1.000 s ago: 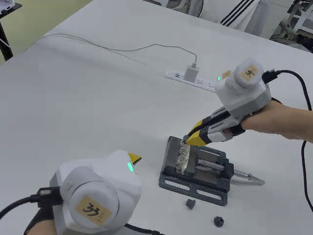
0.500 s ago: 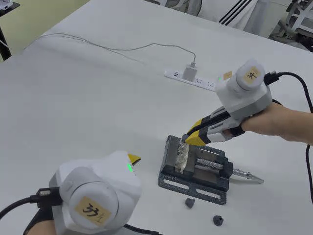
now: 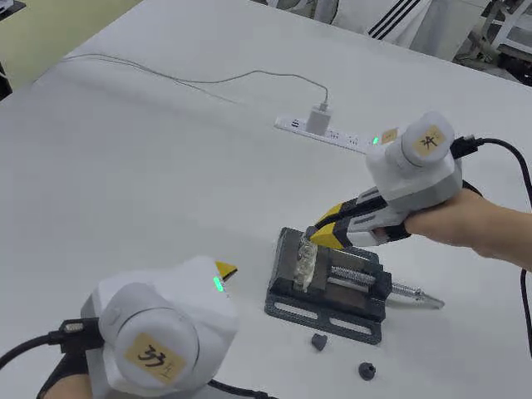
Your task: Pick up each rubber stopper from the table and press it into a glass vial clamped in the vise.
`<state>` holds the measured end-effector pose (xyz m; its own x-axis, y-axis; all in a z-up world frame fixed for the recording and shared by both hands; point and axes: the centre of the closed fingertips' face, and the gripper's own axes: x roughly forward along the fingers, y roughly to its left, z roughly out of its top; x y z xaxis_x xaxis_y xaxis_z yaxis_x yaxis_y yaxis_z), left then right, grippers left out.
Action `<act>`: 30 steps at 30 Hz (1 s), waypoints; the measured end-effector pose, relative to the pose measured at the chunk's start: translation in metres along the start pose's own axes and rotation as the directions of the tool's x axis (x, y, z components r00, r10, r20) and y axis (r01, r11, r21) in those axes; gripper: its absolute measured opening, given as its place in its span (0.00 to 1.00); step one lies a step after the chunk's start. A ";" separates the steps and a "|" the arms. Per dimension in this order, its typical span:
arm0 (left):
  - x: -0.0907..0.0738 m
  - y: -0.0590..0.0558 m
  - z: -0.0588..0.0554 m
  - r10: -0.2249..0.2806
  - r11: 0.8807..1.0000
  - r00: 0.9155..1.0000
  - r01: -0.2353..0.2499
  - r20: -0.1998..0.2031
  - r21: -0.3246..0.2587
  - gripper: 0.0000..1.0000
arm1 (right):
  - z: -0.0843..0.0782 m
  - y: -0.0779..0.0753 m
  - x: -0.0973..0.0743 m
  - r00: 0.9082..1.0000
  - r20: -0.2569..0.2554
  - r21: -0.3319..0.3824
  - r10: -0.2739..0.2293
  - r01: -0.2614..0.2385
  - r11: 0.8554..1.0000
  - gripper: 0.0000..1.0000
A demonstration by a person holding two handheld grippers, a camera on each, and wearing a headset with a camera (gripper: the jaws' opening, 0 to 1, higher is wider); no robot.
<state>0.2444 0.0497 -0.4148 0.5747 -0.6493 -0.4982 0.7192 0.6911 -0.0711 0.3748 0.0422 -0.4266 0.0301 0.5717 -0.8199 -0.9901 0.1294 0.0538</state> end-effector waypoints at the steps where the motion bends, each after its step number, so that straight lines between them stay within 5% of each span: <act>1: 0.000 0.000 0.000 0.000 1.000 1.000 0.000 0.000 0.001 0.96 | 0.000 0.000 0.000 1.000 -0.001 0.009 0.000 0.000 1.000 0.04; 18: 0.001 -0.001 -0.001 -0.008 1.000 1.000 0.008 -0.004 0.001 0.95 | 0.001 0.001 0.003 0.999 -0.047 -0.059 -0.005 0.003 0.998 0.07; 22: 0.000 0.000 -0.001 -0.006 1.000 1.000 0.006 -0.003 0.000 0.95 | -0.001 0.004 0.004 0.998 -0.064 -0.080 0.002 -0.007 0.997 0.18; 30: -0.001 0.002 -0.002 -0.003 1.000 1.000 0.003 -0.001 -0.001 0.95 | 0.010 0.003 -0.007 0.997 -0.070 -0.096 0.025 -0.032 0.995 0.10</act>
<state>0.2450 0.0521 -0.4160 0.5725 -0.6508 -0.4987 0.7203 0.6897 -0.0732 0.3733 0.0464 -0.4149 -0.0045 0.5166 -0.8562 -0.9992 0.0327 0.0250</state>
